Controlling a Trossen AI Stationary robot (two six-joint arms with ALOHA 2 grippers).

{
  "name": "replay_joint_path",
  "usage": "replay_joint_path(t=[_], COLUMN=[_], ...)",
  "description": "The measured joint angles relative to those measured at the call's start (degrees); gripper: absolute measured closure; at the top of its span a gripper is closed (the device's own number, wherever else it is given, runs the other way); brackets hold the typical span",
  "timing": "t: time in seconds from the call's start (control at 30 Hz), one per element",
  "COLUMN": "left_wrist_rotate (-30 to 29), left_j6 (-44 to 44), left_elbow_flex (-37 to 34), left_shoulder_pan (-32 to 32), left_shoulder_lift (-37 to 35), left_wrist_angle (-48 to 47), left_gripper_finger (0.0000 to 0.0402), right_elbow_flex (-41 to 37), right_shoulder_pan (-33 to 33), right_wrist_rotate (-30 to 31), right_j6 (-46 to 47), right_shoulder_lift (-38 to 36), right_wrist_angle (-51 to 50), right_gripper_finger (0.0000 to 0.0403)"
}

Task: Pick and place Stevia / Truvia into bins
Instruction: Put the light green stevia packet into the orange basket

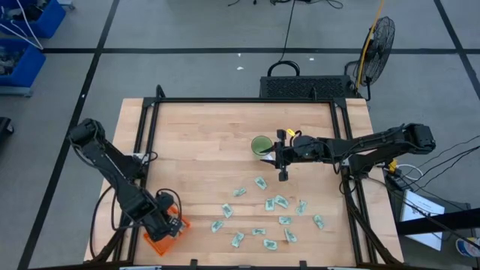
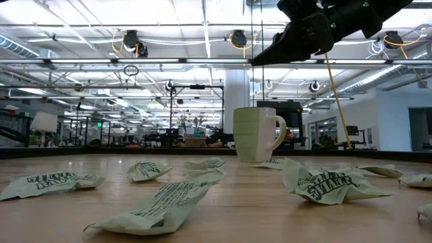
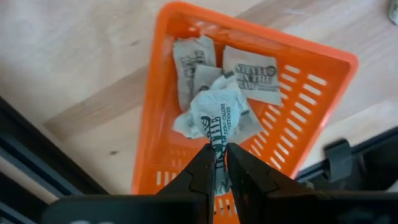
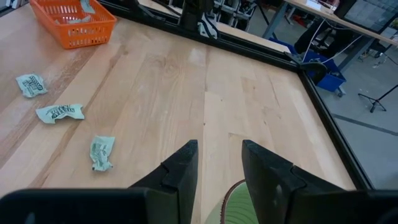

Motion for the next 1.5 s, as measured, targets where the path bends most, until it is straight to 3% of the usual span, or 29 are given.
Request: replay_joint_path(t=[0.47, 0.73, 0.93, 1.13, 1.33, 1.5], left_wrist_rotate=[1.1, -2.7, -3.5, -10.2, -4.3, -3.5], left_j6=[3.6, 20.5, 21.3, 21.2, 19.7, 19.4], left_elbow_flex=[0.0, 0.0, 0.0, 0.0, 0.0, 0.0], left_shoulder_pan=[0.0, 0.0, 0.0, 0.1, 1.0, 1.0], left_shoulder_lift=[0.0, 0.0, 0.0, 0.0, 1.1, 4.0], left_wrist_angle=[-1.7, -1.6, -2.0, -1.5, -0.6, -0.4], left_gripper_finger=[0.0354, 0.0355, 0.0355, 0.0353, 0.0294, 0.0231], right_elbow_flex=[0.0, 0.0, 0.0, 0.0, 0.0, 0.0], right_shoulder_pan=[0.0, 0.0, 0.0, 0.0, 0.0, 0.0], right_wrist_rotate=[0.0, 0.0, 0.0, 0.0, 0.0, 0.0], right_j6=[0.0, 0.0, -0.6, -4.1, -7.8, -11.9], right_shoulder_lift=[0.0, 0.0, 0.0, 0.0, 0.0, 0.0], right_wrist_angle=[0.0, 0.0, 0.0, 0.8, 5.4, 11.2], right_gripper_finger=[0.0284, 0.0284, 0.0284, 0.0284, 0.0284, 0.0284])
